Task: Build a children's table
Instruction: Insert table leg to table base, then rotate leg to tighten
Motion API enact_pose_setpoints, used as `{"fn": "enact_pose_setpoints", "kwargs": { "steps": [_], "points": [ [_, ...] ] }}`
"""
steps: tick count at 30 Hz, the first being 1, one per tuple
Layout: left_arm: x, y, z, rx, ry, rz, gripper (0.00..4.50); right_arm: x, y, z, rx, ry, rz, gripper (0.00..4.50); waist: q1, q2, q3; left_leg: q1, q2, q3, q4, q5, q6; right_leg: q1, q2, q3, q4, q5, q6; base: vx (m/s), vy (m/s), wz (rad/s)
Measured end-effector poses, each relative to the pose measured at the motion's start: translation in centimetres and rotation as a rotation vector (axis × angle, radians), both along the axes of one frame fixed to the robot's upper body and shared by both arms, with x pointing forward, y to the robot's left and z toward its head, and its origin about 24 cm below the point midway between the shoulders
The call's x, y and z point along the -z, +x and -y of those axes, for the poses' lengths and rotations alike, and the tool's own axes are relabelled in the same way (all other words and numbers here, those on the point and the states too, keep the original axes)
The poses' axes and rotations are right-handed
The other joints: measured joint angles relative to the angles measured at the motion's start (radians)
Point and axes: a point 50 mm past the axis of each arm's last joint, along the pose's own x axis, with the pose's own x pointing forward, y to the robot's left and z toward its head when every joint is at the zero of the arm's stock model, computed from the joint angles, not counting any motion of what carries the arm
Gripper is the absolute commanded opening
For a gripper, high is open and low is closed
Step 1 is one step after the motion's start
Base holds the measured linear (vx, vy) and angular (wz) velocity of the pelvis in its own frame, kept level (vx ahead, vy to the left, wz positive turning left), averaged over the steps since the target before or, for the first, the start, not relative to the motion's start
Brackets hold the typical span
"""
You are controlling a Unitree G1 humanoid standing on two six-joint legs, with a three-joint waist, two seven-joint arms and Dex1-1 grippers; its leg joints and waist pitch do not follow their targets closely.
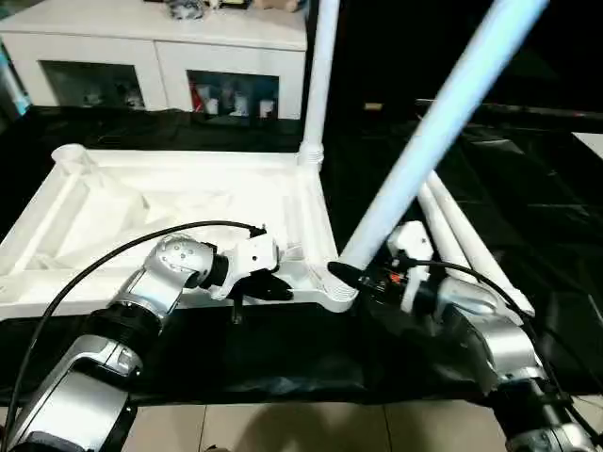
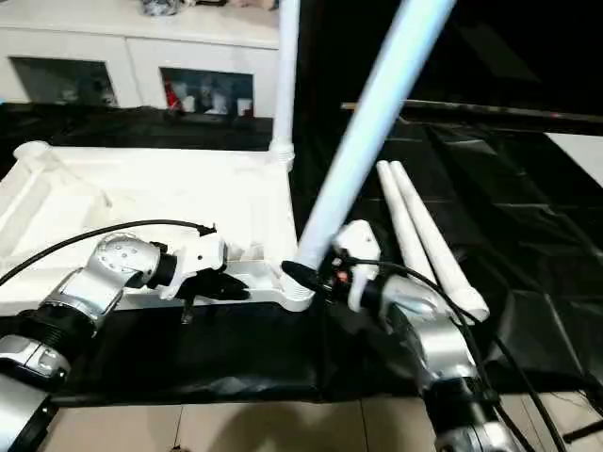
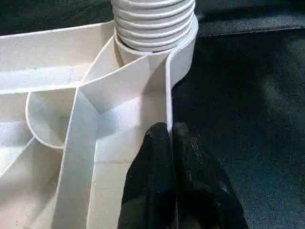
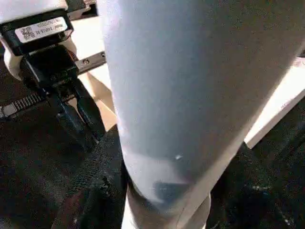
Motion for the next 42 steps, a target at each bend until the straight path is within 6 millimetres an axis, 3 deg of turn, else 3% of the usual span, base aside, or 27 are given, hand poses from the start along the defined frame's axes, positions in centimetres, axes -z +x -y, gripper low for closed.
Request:
{"fn": "enact_pose_setpoints", "kwargs": {
  "steps": [1,2,3,4,5,6,7,8,10,11,13,15,30,36,42],
  "points": [
    [0.0,0.0,0.2,0.001,0.004,0.004,0.00,0.0,0.0,0.1,0.004,-0.002,0.002,1.87,0.015,-0.026,0.001,0.012,-0.001,0.031,-0.001,0.000,0.000,-0.011,-0.001,0.033,0.059,-0.027,-0.021,-0.068,-0.058,0.11],
    [0.0,0.1,0.3,-0.003,0.002,0.011,0.00,0.0,0.0,0.2,-0.003,-0.014,0.003,1.87,0.029,-0.059,0.000,0.027,-0.007,0.048,0.006,-0.005,-0.002,-0.021,0.006,0.072,0.082,-0.032,0.011,0.068,-0.125,0.33],
    [0.0,0.1,0.3,-0.004,0.003,0.014,0.00,0.0,0.1,0.1,-0.012,-0.024,0.002,1.87,0.032,-0.069,0.002,0.030,-0.008,0.045,0.043,-0.026,0.001,-0.027,0.009,0.078,0.081,-0.031,0.013,0.071,-0.079,-0.07],
    [0.1,0.0,0.0,-0.006,0.003,0.013,0.00,-0.2,0.3,-0.1,-0.027,-0.043,0.009,1.87,0.047,-0.056,0.000,0.033,-0.013,0.028,0.095,-0.063,0.013,-0.026,0.004,0.065,0.076,-0.031,0.013,0.071,-0.079,-0.07],
    [-0.1,0.1,0.0,0.001,0.003,0.012,0.00,-0.4,0.4,-0.3,-0.032,-0.046,0.015,1.87,0.041,-0.034,-0.007,0.044,-0.038,-0.012,0.077,-0.077,-0.001,-0.024,0.003,0.030,0.054,-0.032,0.013,0.088,0.049,-0.43],
    [-0.2,0.1,0.0,-0.001,0.001,0.016,0.00,-0.5,0.5,-0.4,-0.025,-0.045,0.021,1.87,0.036,-0.027,-0.009,0.041,-0.041,-0.019,0.057,-0.078,-0.003,-0.025,0.007,0.025,0.035,-0.032,0.012,0.075,0.036,-0.18],
    [-0.2,0.1,0.0,-0.001,0.001,0.016,0.00,-0.5,0.5,-0.4,-0.024,-0.046,0.021,1.87,0.029,-0.032,-0.013,0.038,-0.042,-0.019,0.041,-0.078,-0.003,-0.025,0.008,0.026,0.017,-0.026,0.003,0.075,0.036,-0.18],
    [-0.2,0.1,0.0,-0.002,0.002,0.014,0.00,-0.4,0.5,-0.3,-0.024,-0.047,0.018,1.87,0.025,-0.038,-0.017,0.039,-0.042,-0.009,0.034,-0.074,-0.005,-0.024,0.009,0.033,0.009,-0.001,-0.025,0.000,0.000,0.00],
    [-0.1,0.1,0.1,-0.003,0.001,0.010,0.00,-0.3,0.5,-0.3,-0.024,-0.049,0.014,1.87,0.022,-0.043,-0.016,0.043,-0.042,0.012,0.040,-0.062,-0.002,-0.023,0.009,0.052,0.012,0.038,-0.024,0.008,-0.011,0.20],
    [0.0,0.0,0.1,-0.002,0.000,0.008,0.00,-0.3,0.4,-0.3,-0.028,-0.050,0.012,1.87,0.018,-0.043,-0.017,0.051,-0.041,0.014,0.038,-0.062,-0.002,-0.024,0.009,0.054,0.011,0.038,-0.021,0.000,0.000,0.00],
    [0.0,0.0,0.1,-0.002,0.000,0.008,0.00,-0.3,0.5,-0.4,-0.032,-0.051,0.014,1.87,0.016,-0.043,-0.017,0.050,-0.042,0.012,0.030,-0.062,-0.002,-0.021,0.009,0.050,0.006,0.029,-0.005,0.000,0.000,0.00],
    [-0.1,0.0,0.1,-0.002,-0.001,0.009,0.00,-0.4,0.6,-0.3,-0.035,-0.052,0.013,1.87,0.013,-0.044,-0.020,0.041,-0.042,0.010,0.025,-0.062,-0.002,-0.023,0.009,0.050,0.004,0.028,-0.003,0.000,0.000,0.00],
    [-0.1,0.1,-0.2,-0.015,0.003,0.008,0.00,-0.4,1.1,-0.7,-0.044,-0.054,0.002,1.87,-0.003,-0.044,-0.021,0.038,-0.042,0.011,0.020,-0.062,-0.002,-0.024,0.009,0.051,0.003,0.027,-0.003,0.000,0.000,0.00],
    [0.1,0.9,0.2,-0.149,-0.020,0.020,0.00,-0.2,2.7,-1.6,0.133,-0.044,0.016,1.87,-0.024,-0.043,-0.021,0.034,-0.042,0.008,0.017,-0.062,-0.002,-0.025,0.009,0.044,-0.011,0.027,-0.003,0.000,0.000,0.00],
    [0.1,2.7,2.5,-0.344,-0.037,0.045,0.00,-0.3,5.0,-2.4,0.421,-0.048,0.029,1.87,-0.034,-0.041,-0.019,0.022,-0.042,0.009,0.018,-0.062,-0.002,-0.031,0.008,0.044,-0.025,0.027,-0.003,0.000,0.000,0.00]
  ]
}}
